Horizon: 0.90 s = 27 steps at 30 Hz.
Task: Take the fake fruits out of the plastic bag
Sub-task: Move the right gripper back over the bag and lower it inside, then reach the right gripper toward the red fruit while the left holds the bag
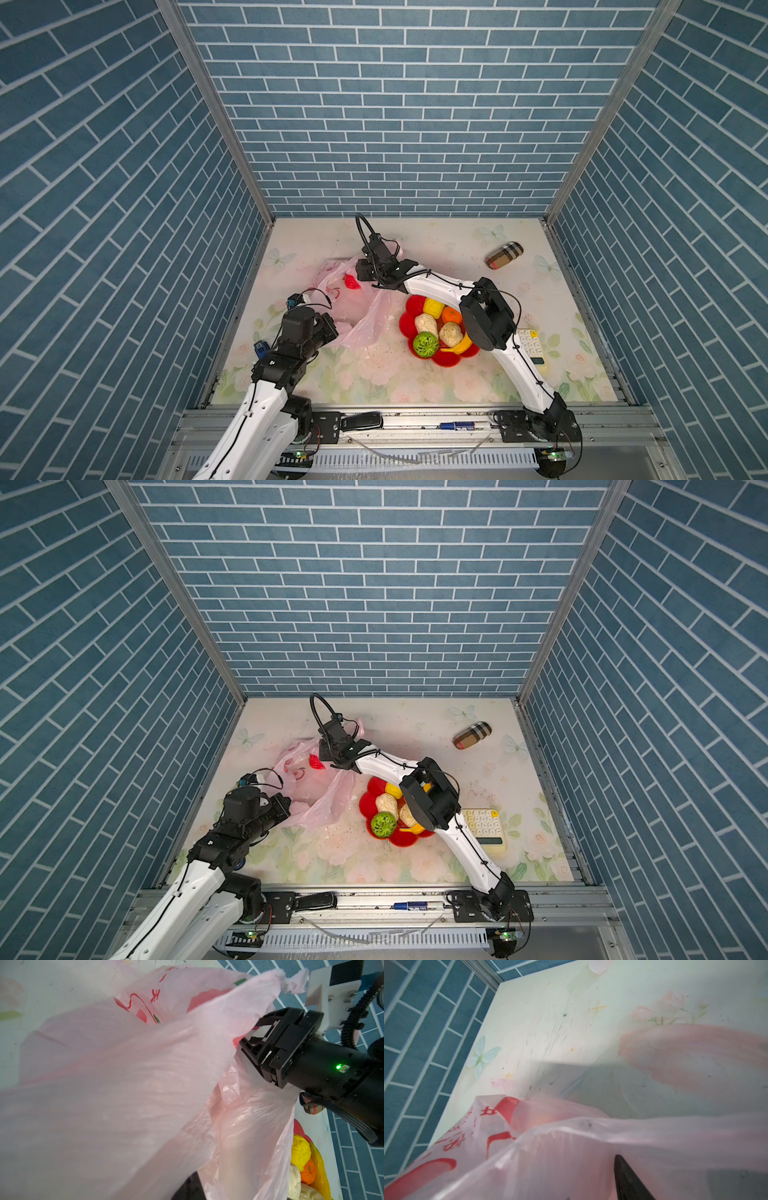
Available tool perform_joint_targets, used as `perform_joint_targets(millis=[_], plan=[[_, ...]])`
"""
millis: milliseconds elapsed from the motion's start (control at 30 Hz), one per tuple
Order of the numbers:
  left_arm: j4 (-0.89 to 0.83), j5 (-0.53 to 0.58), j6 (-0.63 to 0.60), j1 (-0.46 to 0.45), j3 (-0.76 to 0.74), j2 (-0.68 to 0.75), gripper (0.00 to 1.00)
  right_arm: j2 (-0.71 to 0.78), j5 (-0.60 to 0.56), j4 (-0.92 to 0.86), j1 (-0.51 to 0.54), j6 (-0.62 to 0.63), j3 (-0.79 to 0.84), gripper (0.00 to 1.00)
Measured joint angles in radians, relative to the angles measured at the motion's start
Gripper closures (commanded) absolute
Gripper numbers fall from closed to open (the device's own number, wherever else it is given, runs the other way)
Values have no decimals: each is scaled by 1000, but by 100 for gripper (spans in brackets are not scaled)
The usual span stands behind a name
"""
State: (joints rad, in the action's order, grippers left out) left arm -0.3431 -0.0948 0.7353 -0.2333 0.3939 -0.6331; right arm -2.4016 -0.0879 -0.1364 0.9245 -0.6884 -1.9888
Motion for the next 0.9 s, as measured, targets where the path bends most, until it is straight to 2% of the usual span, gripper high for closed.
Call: perform_joint_targets(millis=[133, 367, 567, 900], plan=[[2, 0, -2, 0, 0, -3, 97, 0, 23, 67, 0, 10, 4, 79], [22, 5, -4, 0, 0, -59, 97, 1, 59, 113, 0, 43, 27, 100], [52, 23, -7, 0, 0, -84, 97, 27, 91, 111, 0, 80, 52, 100], [128, 53, -6, 0, 0, -160, 97, 153, 139, 88, 13, 192, 77, 100]])
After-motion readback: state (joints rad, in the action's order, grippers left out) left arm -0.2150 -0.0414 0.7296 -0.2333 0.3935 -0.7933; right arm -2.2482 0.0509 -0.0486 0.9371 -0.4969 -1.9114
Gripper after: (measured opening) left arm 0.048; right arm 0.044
